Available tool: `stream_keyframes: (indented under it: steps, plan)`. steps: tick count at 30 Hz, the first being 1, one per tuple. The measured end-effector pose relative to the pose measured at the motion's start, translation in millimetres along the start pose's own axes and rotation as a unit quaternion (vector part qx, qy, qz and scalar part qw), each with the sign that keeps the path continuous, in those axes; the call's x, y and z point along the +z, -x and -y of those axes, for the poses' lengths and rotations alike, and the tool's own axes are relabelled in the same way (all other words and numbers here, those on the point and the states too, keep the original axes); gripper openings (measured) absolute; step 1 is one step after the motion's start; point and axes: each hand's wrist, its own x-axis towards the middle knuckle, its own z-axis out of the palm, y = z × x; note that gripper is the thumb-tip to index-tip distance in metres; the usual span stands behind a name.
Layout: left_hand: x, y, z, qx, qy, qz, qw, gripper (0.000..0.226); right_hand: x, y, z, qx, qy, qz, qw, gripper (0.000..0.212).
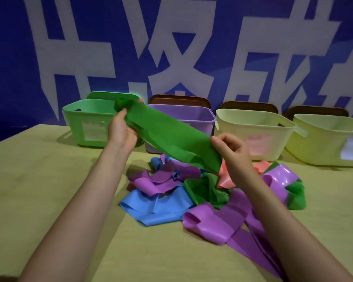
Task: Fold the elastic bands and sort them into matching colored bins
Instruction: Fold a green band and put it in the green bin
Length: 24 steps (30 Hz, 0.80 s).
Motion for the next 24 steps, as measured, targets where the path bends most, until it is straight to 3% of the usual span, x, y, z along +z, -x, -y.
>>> stream_keyframes:
  steps: [2, 5, 8, 10, 13, 15, 19, 21, 24]
  plan:
    - [-9.1, 6.1, 3.7, -0.023, -0.011, -0.011, 1.0, 0.046, 3.4, 1.7, 2.6, 0.013, 0.009, 0.016, 1.0, 0.02]
    - [-23.2, 7.4, 8.1, -0.066, 0.009, -0.03, 0.997, 0.043, 5.3, 5.2, -8.8, 0.043, 0.165, 0.108, 0.979, 0.026]
    - [-24.1, 5.1, 15.5, -0.09, 0.047, -0.05, 0.994, 0.038, 1.6, 3.6, -21.0, 0.051, 0.407, 0.193, 0.891, 0.03]
    - [-16.1, 9.0, 20.2, -0.109, 0.042, -0.043, 0.992, 0.037, 1.8, 2.3, -22.8, 0.032, 0.481, 0.161, 0.861, 0.022]
    - [4.3, 22.7, 23.9, -0.115, 0.004, 0.008, 0.993, 0.046, 8.4, 1.0, -21.0, -0.008, 0.384, 0.061, 0.921, 0.021]
    - [17.7, 35.5, 26.2, -0.11, -0.03, 0.054, 0.992, 0.05, 16.9, -1.5, -19.9, 0.018, 0.285, 0.05, 0.957, 0.025]
    - [34.6, 56.2, 34.1, -0.087, -0.05, 0.1, 0.99, 0.039, 36.8, 1.4, -23.6, 0.039, 0.216, 0.111, 0.969, 0.013]
    - [35.5, 59.4, 38.6, -0.046, -0.078, 0.089, 0.992, 0.035, 41.6, 4.9, -26.6, 0.037, 0.206, 0.114, 0.971, 0.008]
    - [32.7, 60.1, 40.5, 0.002, -0.109, 0.061, 0.992, 0.023, 44.8, 9.1, -28.2, 0.046, 0.151, 0.1, 0.982, 0.017]
